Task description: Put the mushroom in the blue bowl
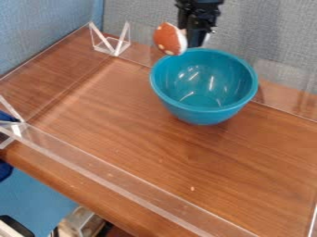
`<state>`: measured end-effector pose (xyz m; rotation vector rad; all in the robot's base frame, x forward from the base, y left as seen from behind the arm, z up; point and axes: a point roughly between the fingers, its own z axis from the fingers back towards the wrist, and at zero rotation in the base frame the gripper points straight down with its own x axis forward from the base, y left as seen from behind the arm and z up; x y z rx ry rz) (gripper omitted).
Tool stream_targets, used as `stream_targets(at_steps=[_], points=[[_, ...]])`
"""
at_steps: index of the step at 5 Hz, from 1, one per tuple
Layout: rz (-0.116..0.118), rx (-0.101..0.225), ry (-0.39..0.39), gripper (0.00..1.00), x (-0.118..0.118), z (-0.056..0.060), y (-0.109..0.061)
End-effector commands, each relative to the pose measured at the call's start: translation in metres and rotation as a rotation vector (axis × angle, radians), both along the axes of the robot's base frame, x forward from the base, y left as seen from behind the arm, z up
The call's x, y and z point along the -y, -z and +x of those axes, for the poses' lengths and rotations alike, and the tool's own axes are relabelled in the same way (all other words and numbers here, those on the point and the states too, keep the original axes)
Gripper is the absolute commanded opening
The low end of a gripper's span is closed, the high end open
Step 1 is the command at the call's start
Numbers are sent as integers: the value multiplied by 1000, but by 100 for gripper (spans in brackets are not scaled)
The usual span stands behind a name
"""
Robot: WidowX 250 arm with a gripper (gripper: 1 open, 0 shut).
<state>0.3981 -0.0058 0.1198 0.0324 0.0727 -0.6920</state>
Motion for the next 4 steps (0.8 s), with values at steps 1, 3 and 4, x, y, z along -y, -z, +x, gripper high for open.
stream_targets(at_steps=[1, 3, 4], points=[[-9, 88, 57, 0, 22, 1, -27], [-24, 50, 105, 0, 41, 9, 2], [-26, 58, 105, 0, 39, 14, -3]])
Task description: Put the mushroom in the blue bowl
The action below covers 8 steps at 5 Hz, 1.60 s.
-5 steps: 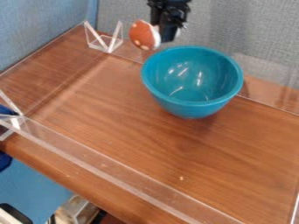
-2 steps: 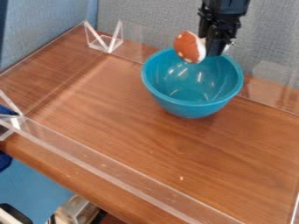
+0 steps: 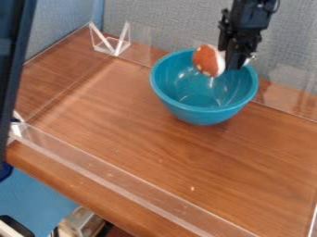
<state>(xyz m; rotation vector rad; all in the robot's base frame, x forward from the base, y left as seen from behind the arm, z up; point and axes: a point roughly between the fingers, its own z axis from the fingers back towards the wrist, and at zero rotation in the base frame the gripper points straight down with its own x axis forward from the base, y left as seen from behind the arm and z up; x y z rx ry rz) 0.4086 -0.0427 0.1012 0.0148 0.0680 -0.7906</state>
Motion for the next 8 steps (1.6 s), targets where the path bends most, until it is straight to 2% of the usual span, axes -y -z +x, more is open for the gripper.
stream_targets(at_steps=[1, 5, 8], points=[[-15, 63, 13, 0, 4, 5, -21], [-43, 66, 23, 0, 6, 8, -21], [-58, 81, 37, 0, 10, 7, -27]])
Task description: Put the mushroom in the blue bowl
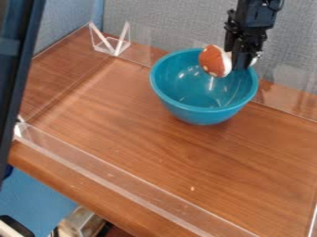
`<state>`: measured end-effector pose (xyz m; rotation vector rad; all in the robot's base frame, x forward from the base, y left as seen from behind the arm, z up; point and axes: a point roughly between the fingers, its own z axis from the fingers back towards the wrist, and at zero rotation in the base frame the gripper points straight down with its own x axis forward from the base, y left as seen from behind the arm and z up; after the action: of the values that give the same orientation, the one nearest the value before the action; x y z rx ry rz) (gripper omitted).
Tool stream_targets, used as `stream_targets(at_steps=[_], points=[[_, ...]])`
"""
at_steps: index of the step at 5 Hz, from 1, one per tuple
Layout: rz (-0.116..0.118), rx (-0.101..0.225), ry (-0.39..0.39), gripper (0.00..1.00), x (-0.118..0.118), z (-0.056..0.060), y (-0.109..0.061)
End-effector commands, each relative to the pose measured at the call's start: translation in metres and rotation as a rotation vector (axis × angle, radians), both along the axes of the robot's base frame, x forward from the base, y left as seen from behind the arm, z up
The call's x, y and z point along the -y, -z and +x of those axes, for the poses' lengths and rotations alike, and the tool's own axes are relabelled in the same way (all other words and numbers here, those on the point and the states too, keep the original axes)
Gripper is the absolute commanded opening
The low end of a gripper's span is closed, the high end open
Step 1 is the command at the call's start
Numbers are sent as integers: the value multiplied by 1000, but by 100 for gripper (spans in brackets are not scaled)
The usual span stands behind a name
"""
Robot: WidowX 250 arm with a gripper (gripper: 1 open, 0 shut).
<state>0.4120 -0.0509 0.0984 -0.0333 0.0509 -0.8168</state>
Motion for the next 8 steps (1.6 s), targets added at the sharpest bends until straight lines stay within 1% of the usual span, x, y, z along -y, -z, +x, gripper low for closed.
stream_targets(at_steps=[1, 2, 5, 8], points=[[-8, 84, 7, 100, 2, 3, -27], [-3, 85, 5, 100, 3, 1, -25], [4, 90, -6, 100, 12, -4, -27], [26, 82, -30, 100, 14, -13, -35]])
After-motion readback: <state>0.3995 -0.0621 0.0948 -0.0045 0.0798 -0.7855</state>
